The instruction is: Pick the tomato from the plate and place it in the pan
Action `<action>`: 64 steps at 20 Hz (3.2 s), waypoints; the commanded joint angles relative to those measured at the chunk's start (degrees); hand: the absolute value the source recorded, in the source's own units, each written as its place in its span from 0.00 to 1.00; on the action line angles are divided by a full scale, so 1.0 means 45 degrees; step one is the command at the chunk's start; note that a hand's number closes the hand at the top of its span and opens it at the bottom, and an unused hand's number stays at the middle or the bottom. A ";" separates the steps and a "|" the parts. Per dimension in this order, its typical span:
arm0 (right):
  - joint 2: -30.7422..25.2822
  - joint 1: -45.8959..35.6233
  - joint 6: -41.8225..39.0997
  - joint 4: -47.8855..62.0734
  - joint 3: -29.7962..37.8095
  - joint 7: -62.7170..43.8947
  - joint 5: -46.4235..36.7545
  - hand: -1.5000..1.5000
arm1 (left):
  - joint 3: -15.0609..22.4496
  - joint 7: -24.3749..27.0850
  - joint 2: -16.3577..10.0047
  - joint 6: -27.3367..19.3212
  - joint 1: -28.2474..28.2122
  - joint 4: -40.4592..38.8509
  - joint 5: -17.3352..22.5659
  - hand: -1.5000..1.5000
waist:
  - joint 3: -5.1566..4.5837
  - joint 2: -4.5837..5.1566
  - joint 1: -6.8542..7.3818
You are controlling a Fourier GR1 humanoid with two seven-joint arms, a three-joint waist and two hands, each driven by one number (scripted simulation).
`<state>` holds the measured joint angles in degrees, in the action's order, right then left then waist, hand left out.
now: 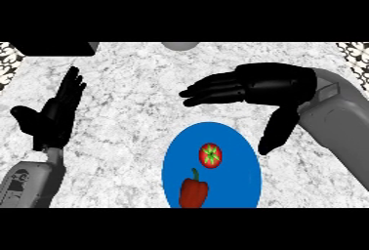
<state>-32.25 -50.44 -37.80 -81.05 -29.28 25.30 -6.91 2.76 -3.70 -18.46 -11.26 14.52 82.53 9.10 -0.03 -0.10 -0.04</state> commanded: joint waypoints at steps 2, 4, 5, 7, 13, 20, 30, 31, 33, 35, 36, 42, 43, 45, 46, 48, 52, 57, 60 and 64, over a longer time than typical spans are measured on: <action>0.0036 0.0287 -0.1188 -0.0321 0.0244 0.0241 -0.0849 0.00 | 0.0042 0.0617 0.0475 0.0157 -0.0342 -0.0334 -0.0309 0.50 | 0.0003 0.0027 0.0051; -0.0386 0.1193 -0.1113 -0.1057 0.0070 -0.0158 -0.1146 0.00 | -0.0571 -0.0144 -0.0105 0.0645 0.0316 -0.0388 0.0190 0.50 | 0.0006 0.0016 -0.0029; 0.0275 0.1574 -0.0715 -0.1265 -0.0198 -0.0783 -0.1388 0.00 | -0.0230 0.0566 0.0074 0.0398 -0.1000 0.0423 -0.0309 0.50 | 0.0006 0.0001 0.0051; 0.0422 0.1618 -0.1210 -0.1691 0.0406 -0.1416 -0.1423 0.00 | -0.0376 0.0521 0.0450 0.0408 -0.0513 0.0008 -0.0266 0.50 | 0.0003 0.0012 0.0012; 0.1774 0.2007 -0.0369 -0.0831 0.0028 -0.1650 -0.3472 0.00 | -0.0851 -0.0015 0.0182 0.0828 0.0158 -0.0278 -0.0304 0.50 | 0.0004 0.0034 0.0058; 0.2543 0.0874 -0.0675 0.1773 -0.0173 0.0026 -0.5050 0.00 | -0.0561 -0.0032 0.0870 0.0538 0.0073 -0.0078 -0.0781 0.50 | 0.0005 0.0062 0.0152; 0.2741 0.1649 -0.0424 0.1606 -0.0898 0.0714 -0.6628 0.00 | -0.0824 0.0935 0.1145 0.0793 -0.0822 -0.0308 -0.1149 0.50 | 0.0004 0.0038 0.0094; 0.2586 0.2397 -0.1122 -0.0516 -0.1051 -0.0661 -0.6407 0.00 | -0.0664 -0.0008 0.1100 0.0695 -0.1164 0.0959 -0.1067 0.50 | 0.0005 -0.0021 0.0023; 0.2224 0.2612 -0.0198 0.0348 -0.1272 0.0689 -0.7315 0.00 | -0.1326 -0.0170 0.0643 0.1032 -0.0020 0.0015 -0.0888 0.50 | 0.0007 0.0023 0.0025; 0.2331 0.1716 -0.0052 0.0935 -0.1363 0.0622 -0.7968 0.00 | -0.0922 -0.0337 0.1042 0.0921 -0.0344 0.0417 -0.1011 0.50 | 0.0006 0.0032 0.0083; 0.2759 0.1912 0.0013 0.0832 -0.1476 0.0033 -0.8247 0.00 | -0.0896 -0.0367 0.1088 0.0757 -0.0033 0.0496 -0.1212 0.50 | 0.0005 0.0026 0.0059; 0.2620 0.2504 0.0687 0.0976 -0.2227 0.0272 -1.0004 0.00 | -0.1447 -0.0403 0.0724 0.1387 -0.0442 0.0628 -0.0836 0.50 | 0.0006 0.0024 0.0067; 0.2935 0.2857 0.0326 0.0178 -0.2154 -0.0419 -1.0011 0.00 | -0.0756 -0.0647 0.1439 0.0551 0.0123 0.0434 -0.1632 0.50 | 0.0006 0.0014 -0.0015; 0.3344 0.2628 0.1015 0.1933 -0.2093 0.0384 -1.0586 0.00 | -0.1086 -0.0574 0.1185 0.0865 -0.0448 0.0970 -0.1411 0.50 | 0.0008 0.0031 0.0097; 0.3613 0.2522 -0.0015 0.1069 -0.1686 0.0037 -1.0487 0.00 | -0.1089 -0.0370 0.1405 0.0915 -0.0427 0.0778 -0.1392 0.50 | 0.0005 0.0019 0.0051; 0.3751 0.2847 0.0208 0.1198 -0.1830 -0.0002 -1.0748 0.00 | -0.1769 0.0569 0.1011 0.1667 -0.0225 -0.0642 -0.0914 0.50 | 0.0002 0.0030 0.0020; 0.3845 0.2343 0.1318 0.2697 -0.1573 0.1243 -1.1554 0.00 | -0.0964 -0.0226 0.1670 0.0896 -0.0640 0.0876 -0.1705 0.50 | 0.0009 0.0034 0.0117; 0.4552 0.3300 0.0385 0.1716 -0.2016 0.0115 -1.2467 0.00 | -0.1544 -0.0774 0.1171 0.1393 -0.0509 0.0988 -0.1434 0.50 | 0.0006 0.0019 0.0061; 0.4641 0.2069 0.0215 0.2973 -0.1752 0.0863 -1.2702 0.00 | -0.2034 0.0996 0.1075 0.2025 0.0037 -0.1048 -0.1187 0.50 | -0.0001 0.0056 0.0051; 0.5004 0.2989 0.0598 0.3221 -0.1936 0.0910 -1.3362 0.00 | -0.1434 0.0225 0.1769 0.1269 -0.0154 -0.0004 -0.1781 0.50 | 0.0005 0.0030 0.0043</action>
<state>-11.39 -37.59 -33.40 -68.34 -37.75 27.81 -65.04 -3.94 -3.83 -11.82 -4.87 13.06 83.79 1.97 -0.01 0.03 0.25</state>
